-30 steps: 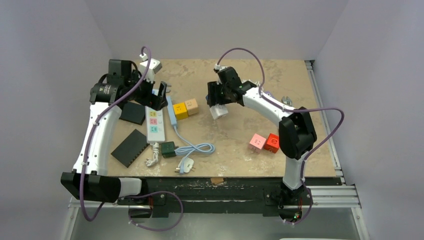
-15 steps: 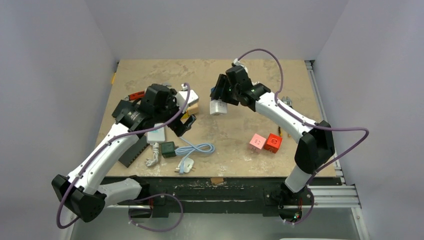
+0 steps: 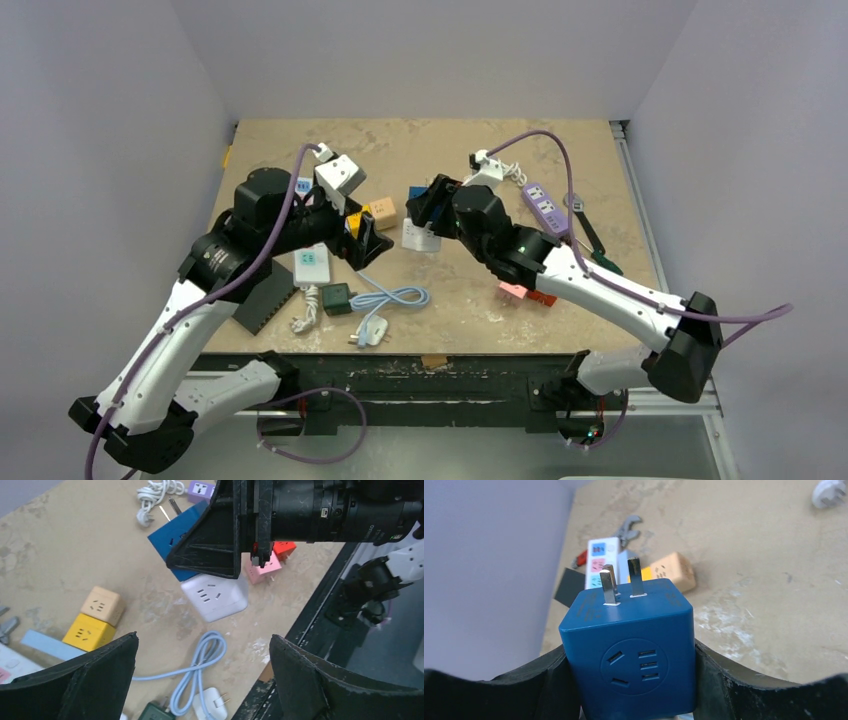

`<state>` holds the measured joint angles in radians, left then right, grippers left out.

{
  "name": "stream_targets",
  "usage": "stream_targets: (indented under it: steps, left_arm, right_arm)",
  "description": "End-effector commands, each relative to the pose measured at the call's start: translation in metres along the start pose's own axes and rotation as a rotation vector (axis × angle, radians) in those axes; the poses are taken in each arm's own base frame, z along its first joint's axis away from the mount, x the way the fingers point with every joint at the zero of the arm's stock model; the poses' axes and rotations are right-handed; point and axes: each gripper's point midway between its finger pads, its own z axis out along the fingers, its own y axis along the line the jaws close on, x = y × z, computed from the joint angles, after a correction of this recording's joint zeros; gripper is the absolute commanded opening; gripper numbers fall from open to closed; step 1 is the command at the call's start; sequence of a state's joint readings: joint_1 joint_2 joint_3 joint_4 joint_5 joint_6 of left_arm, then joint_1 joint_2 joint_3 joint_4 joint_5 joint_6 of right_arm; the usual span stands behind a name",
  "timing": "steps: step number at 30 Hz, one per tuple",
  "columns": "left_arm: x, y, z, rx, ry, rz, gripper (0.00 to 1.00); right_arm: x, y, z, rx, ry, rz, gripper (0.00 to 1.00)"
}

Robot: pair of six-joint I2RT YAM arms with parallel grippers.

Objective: Pull the plug off the socket
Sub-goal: Pick up the socket from the center of the board.

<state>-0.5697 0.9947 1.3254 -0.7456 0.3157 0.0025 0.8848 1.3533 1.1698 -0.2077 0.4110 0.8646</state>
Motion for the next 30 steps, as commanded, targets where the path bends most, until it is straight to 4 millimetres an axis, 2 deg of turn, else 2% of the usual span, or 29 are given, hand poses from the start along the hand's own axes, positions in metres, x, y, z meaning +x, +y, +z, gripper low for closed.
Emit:
stream_targets:
  steps: [1,7,10,15,17,22,28,30]
  left_arm:
    - [-0.007,-0.022,0.013,0.101,-0.051,-0.230,1.00]
    - [-0.004,-0.032,0.015,0.161,-0.076,-0.238,1.00]
    - [-0.002,-0.032,0.020,0.166,-0.087,-0.245,1.00]
    - [-0.006,-0.018,0.030,0.100,-0.137,-0.249,1.00]
    - [-0.010,-0.014,0.032,0.083,-0.161,-0.243,1.00]
    - [-0.002,-0.015,0.040,0.092,-0.146,-0.253,1.00]
    - [-0.002,-0.018,0.046,0.113,-0.146,-0.271,1.00]
    - [-0.003,-0.018,0.047,0.112,-0.152,-0.269,0.95]
  right_arm:
    - [-0.064,0.049,-0.030,-0.148,-0.270,0.150,0.00]
    - [-0.072,0.072,-0.053,-0.201,-0.323,0.180,0.00]
    - [-0.070,0.082,-0.058,-0.216,-0.333,0.188,0.00]
    - [-0.068,0.099,-0.064,-0.231,-0.336,0.198,0.00]
    - [-0.067,0.102,-0.066,-0.236,-0.336,0.206,0.00]
    - [-0.068,0.109,-0.069,-0.256,-0.332,0.236,0.00]
    - [-0.061,0.112,-0.070,-0.261,-0.321,0.255,0.00]
    - [-0.060,0.113,-0.071,-0.263,-0.322,0.260,0.00]
